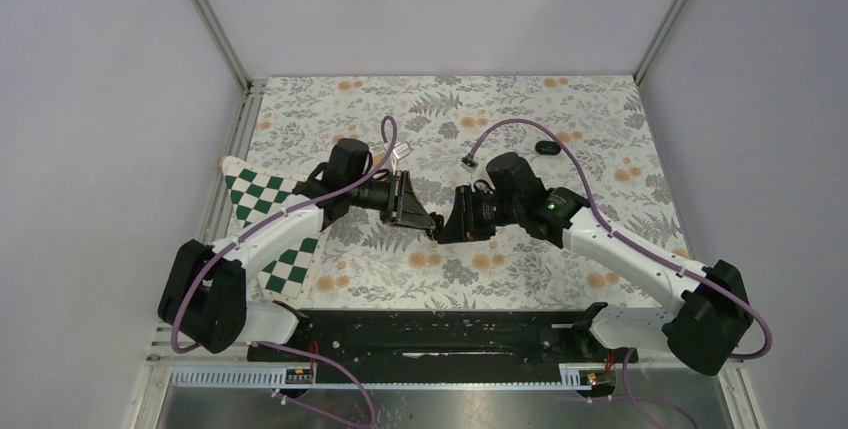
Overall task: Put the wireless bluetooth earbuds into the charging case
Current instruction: Insert the left earbud into the left side groove of the charging case.
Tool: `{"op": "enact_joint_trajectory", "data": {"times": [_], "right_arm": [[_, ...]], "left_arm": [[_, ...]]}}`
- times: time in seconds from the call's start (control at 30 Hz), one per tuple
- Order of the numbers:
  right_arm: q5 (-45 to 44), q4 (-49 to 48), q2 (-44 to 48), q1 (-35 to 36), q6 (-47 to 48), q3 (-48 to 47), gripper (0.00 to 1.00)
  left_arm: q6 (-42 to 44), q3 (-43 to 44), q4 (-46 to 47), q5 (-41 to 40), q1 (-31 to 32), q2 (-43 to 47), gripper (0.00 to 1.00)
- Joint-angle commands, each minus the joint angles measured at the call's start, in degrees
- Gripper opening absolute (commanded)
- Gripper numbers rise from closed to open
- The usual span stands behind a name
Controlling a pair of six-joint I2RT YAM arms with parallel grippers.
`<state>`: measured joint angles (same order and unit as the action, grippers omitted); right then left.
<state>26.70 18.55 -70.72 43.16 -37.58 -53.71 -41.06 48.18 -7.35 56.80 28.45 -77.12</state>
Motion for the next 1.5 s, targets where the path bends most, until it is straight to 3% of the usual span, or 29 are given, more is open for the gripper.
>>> {"op": "enact_joint_trajectory", "data": {"times": [0.0,1.47], "right_arm": [[0.36,-1.36,-0.87,-0.18,0.59,-1.49,0.0],[-4.22,3.04,-1.67,-0.71,2.41,-3.21,0.0]], "left_arm": [[-0.34,0.25,3.05,1.92,0.09,0.92,0.0],[-1.91,-0.99,6.65,4.92,0.18,1.99,0.0]]}}
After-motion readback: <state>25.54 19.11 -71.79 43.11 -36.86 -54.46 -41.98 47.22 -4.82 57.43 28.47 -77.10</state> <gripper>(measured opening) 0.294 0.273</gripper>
